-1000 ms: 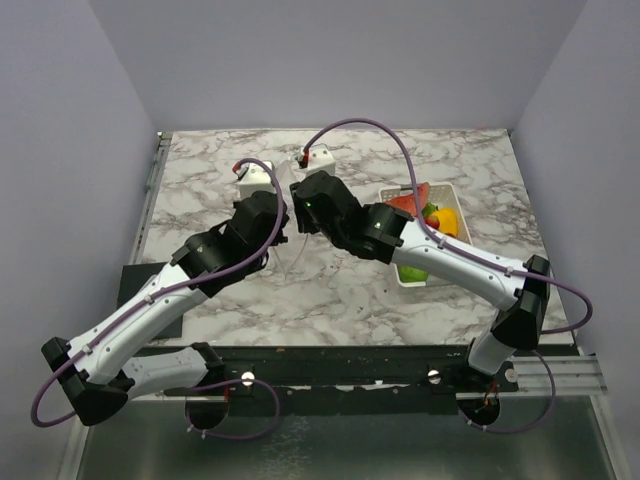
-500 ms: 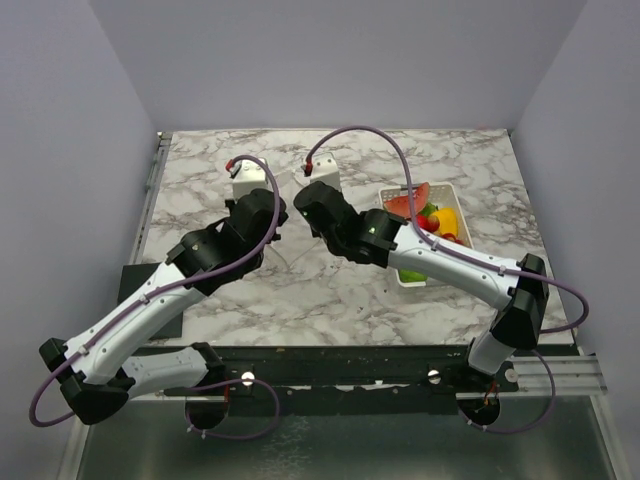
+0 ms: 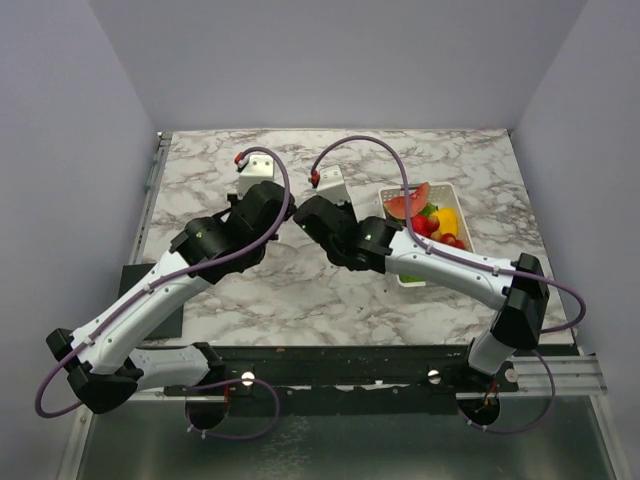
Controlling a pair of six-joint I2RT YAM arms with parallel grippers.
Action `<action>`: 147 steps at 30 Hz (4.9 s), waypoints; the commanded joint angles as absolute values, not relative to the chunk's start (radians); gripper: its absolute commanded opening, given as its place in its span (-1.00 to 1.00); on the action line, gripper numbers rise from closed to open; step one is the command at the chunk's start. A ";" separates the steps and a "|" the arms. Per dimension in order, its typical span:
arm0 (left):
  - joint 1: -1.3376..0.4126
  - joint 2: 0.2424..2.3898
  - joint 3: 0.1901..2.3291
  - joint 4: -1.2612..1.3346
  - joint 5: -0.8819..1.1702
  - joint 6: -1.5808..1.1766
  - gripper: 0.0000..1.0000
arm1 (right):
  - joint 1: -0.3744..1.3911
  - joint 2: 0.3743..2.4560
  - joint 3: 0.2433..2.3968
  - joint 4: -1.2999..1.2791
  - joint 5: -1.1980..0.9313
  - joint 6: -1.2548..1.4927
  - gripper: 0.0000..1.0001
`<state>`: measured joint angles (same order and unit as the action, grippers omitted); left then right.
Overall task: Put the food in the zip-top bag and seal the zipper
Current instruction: Open the zipper of the food storage bag, then pick up the fake fruit from the bin.
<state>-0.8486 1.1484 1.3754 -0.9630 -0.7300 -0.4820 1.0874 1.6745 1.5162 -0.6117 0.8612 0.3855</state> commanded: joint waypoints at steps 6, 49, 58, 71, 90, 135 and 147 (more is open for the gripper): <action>-0.853 1.212 1.456 -1.136 -0.896 -0.461 -1.00 | 1.094 1.626 1.466 -0.668 0.957 0.419 -0.99; -0.853 1.324 1.438 -0.974 -0.972 -0.366 -1.00 | 1.050 1.564 1.419 -0.317 0.555 0.361 -0.28; -0.853 1.351 1.419 -0.939 -1.005 -0.351 -1.00 | 1.039 1.511 1.401 -0.290 0.487 0.375 0.04; -0.853 1.390 1.413 -0.902 -1.040 -0.318 -1.00 | 1.017 1.262 1.228 -0.244 0.483 0.372 0.20; -0.857 1.497 1.422 -0.887 -1.111 -0.275 -1.00 | 0.897 1.036 1.086 -0.627 0.621 0.408 0.48; -0.867 1.291 1.192 -0.683 -0.900 -0.248 -1.00 | 0.425 1.239 0.817 -0.414 0.204 0.508 0.75; -0.867 1.289 1.187 -0.678 -0.906 -0.245 -1.00 | 0.408 1.196 0.823 -0.420 0.176 0.494 -0.06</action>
